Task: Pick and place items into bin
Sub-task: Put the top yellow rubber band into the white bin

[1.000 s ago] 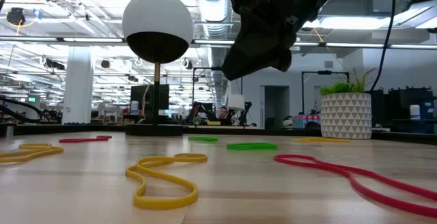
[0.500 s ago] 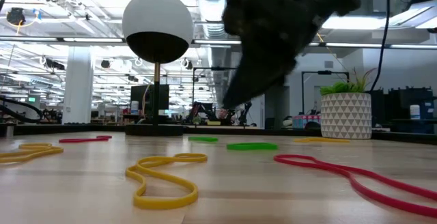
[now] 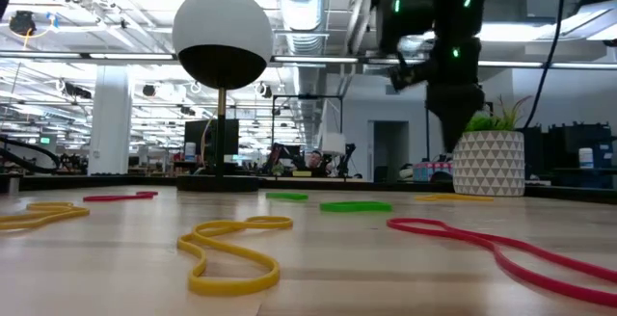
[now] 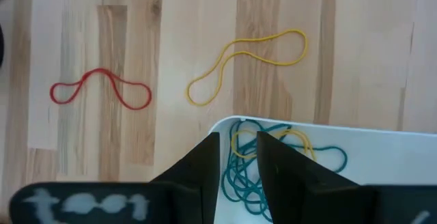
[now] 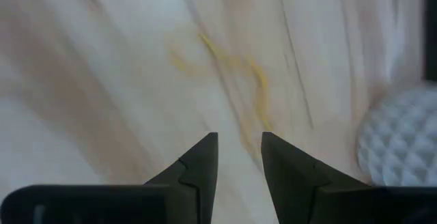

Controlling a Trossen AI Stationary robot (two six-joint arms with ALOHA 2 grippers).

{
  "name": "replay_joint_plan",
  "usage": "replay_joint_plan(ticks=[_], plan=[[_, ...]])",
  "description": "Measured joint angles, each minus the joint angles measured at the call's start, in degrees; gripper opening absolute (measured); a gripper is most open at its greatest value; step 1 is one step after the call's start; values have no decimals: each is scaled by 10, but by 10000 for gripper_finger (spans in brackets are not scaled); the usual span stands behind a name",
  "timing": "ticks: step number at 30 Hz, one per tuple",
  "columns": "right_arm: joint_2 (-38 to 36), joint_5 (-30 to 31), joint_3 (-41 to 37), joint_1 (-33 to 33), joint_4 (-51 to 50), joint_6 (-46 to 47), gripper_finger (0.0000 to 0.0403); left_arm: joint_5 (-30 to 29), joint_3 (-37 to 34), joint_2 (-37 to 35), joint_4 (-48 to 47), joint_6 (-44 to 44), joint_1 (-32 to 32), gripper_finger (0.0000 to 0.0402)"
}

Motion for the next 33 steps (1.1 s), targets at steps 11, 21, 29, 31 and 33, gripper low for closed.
replay_joint_plan(ticks=[11, 21, 29, 31, 33], plan=[[58, -121, 1, -156, 59, -76, 108, 1, 0, 0, 0, -1, 7, 87], [128, -104, 2, -155, 80, -117, 108, -6, 0, 0, 0, 23, 6, 87], [141, -92, 3, -157, 76, -137, 108, -6, 0, 0, 2, 23, 6, 87], [141, -91, 3, -156, 76, -137, 108, -6, 0, 0, 2, 23, 6, 87], [135, -88, 2, -156, 77, -144, 108, -7, 0, 0, 2, 23, 6, 87]])
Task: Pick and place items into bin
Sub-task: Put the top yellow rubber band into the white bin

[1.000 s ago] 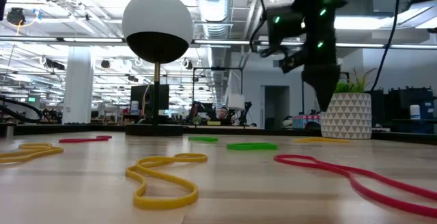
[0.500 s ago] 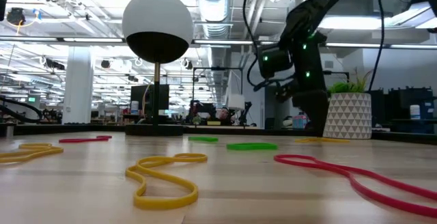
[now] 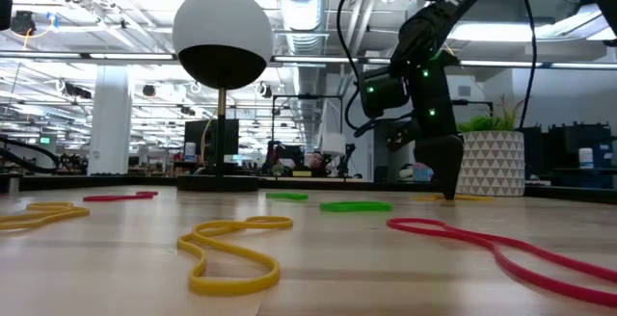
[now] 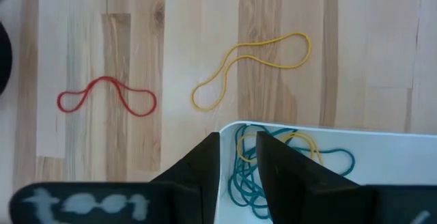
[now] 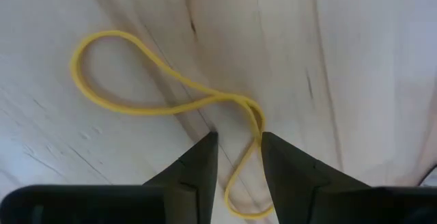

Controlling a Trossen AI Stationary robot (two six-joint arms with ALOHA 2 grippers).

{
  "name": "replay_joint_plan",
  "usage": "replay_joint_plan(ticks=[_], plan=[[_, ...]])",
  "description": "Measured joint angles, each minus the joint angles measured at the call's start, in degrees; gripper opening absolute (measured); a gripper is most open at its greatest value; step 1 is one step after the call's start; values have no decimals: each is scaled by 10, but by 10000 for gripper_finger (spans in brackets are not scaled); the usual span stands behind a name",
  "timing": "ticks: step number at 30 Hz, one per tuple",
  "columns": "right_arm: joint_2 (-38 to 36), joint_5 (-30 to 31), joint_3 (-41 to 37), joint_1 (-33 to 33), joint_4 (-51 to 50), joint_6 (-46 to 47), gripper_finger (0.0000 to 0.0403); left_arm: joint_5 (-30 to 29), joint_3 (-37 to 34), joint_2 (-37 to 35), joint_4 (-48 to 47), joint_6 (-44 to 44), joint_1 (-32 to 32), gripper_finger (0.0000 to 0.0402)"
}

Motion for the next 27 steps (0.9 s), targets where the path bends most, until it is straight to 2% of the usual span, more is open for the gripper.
replay_joint_plan(ticks=[4, 17, 22, 25, 27], plan=[[-6, 18, -2, -4, 8, -18, 108, -5, 0, 0, 0, 0, 0, 87], [-9, -13, -3, -33, 28, -50, 104, -6, 0, 0, 0, -1, 0, 87], [-9, -76, -12, -42, 47, -48, 66, -6, 0, 0, 6, -1, 0, 87], [-11, -80, -21, -34, 62, -13, 22, -6, 0, 0, 14, -1, 0, 87], [-11, -68, -25, -19, 63, 28, 8, -7, 0, 0, 16, -1, 0, 87]])
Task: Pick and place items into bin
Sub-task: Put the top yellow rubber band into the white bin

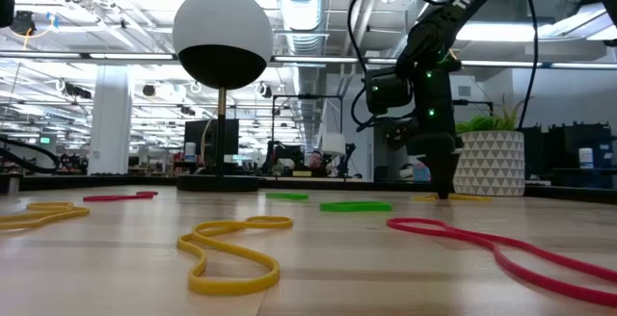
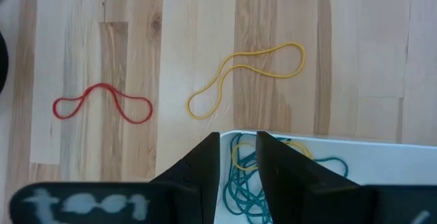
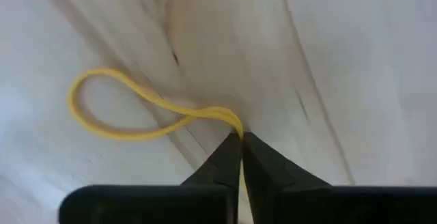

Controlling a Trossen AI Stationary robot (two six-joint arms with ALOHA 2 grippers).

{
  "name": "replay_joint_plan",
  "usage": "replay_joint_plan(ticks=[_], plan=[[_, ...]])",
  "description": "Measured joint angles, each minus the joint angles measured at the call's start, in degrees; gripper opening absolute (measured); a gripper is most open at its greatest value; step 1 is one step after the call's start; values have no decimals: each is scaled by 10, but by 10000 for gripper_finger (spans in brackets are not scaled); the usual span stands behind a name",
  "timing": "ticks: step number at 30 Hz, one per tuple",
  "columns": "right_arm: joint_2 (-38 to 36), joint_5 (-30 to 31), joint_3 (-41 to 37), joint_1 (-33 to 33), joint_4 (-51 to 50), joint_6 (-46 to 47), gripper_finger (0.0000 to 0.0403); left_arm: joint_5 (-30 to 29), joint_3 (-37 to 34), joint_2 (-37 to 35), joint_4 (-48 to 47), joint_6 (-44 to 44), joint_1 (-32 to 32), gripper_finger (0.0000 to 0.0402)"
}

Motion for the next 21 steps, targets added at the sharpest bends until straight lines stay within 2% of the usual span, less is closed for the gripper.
replay_joint_plan(ticks=[5, 10, 12, 14, 18, 21], plan=[[-17, 19, 9, 59, -23, 59, 3, -43, 0, 0, 0, 9, 0, 87], [-82, -6, 32, 139, 39, 104, 2, -209, 0, 0, 3, 30, 0, 87], [-101, 1, 32, 173, 108, 106, 2, -269, 0, 0, 10, 26, 4, 87], [-118, 4, 33, 208, 193, 107, 3, -306, 0, 0, 24, 27, 13, 87], [-124, -1, 34, 271, 376, 103, 1, -351, 0, 0, 84, 85, 44, 87], [-103, 6, 36, 301, 531, 75, 1, -359, 0, 0, 158, 163, 73, 87]])
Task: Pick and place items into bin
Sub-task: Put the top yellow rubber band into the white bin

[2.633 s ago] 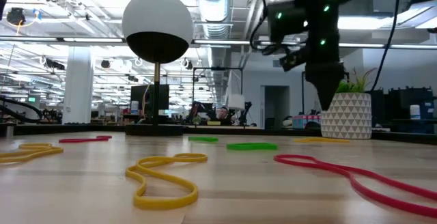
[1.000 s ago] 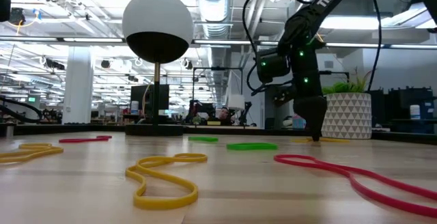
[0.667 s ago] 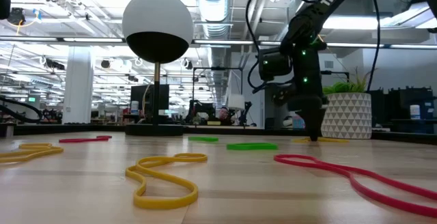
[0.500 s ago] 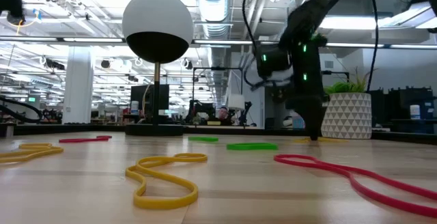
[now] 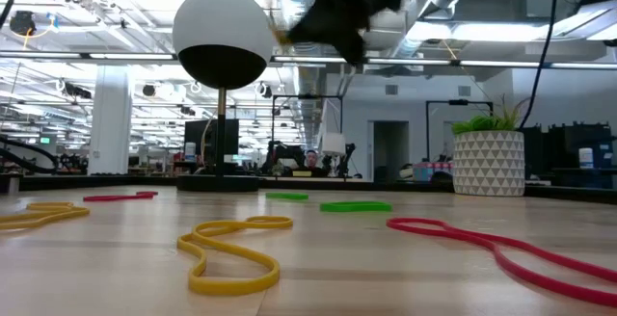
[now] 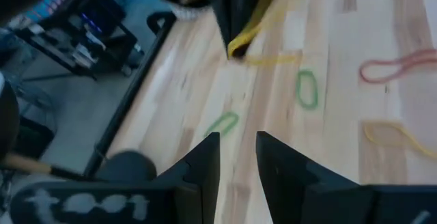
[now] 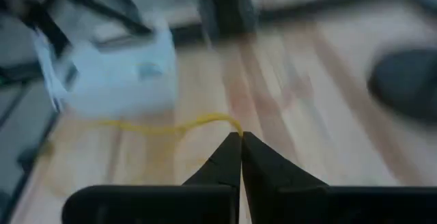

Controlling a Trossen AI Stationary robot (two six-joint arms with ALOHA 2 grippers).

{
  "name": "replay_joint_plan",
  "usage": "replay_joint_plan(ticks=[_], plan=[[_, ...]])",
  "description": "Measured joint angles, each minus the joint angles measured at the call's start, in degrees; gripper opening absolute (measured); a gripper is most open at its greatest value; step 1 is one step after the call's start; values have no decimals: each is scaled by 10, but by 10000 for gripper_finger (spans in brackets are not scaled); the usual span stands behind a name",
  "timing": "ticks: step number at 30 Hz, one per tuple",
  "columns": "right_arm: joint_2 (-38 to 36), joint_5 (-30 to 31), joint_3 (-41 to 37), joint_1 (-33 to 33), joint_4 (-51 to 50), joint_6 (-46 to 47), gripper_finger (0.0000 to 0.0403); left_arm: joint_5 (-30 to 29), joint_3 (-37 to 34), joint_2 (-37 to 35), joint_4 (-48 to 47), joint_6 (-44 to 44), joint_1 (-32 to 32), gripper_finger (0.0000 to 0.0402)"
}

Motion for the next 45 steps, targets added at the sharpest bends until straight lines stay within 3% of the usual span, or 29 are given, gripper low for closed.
replay_joint_plan(ticks=[4, 8, 17, 28, 34, 39, 45], plan=[[47, 2, -1, 28, 154, -34, 1, -1, 0, 0, 62, 88, 32, 87], [93, 0, 4, 36, 222, -60, 1, 21, 0, 0, 89, 126, 57, 87], [137, 2, 68, 13, 226, -76, 1, 101, 0, 8, 104, 154, 84, 90], [131, 0, 69, 4, 226, -75, 1, 90, 1, 11, 52, 128, 95, 149], [130, 0, 69, 6, 228, -80, 1, 93, 0, 11, 47, 127, 95, 156], [130, 0, 69, 6, 227, -80, 1, 92, 0, 11, 47, 127, 95, 131], [130, 0, 69, 6, 223, -79, 11, 89, 0, 11, 43, 130, 95, 52]])
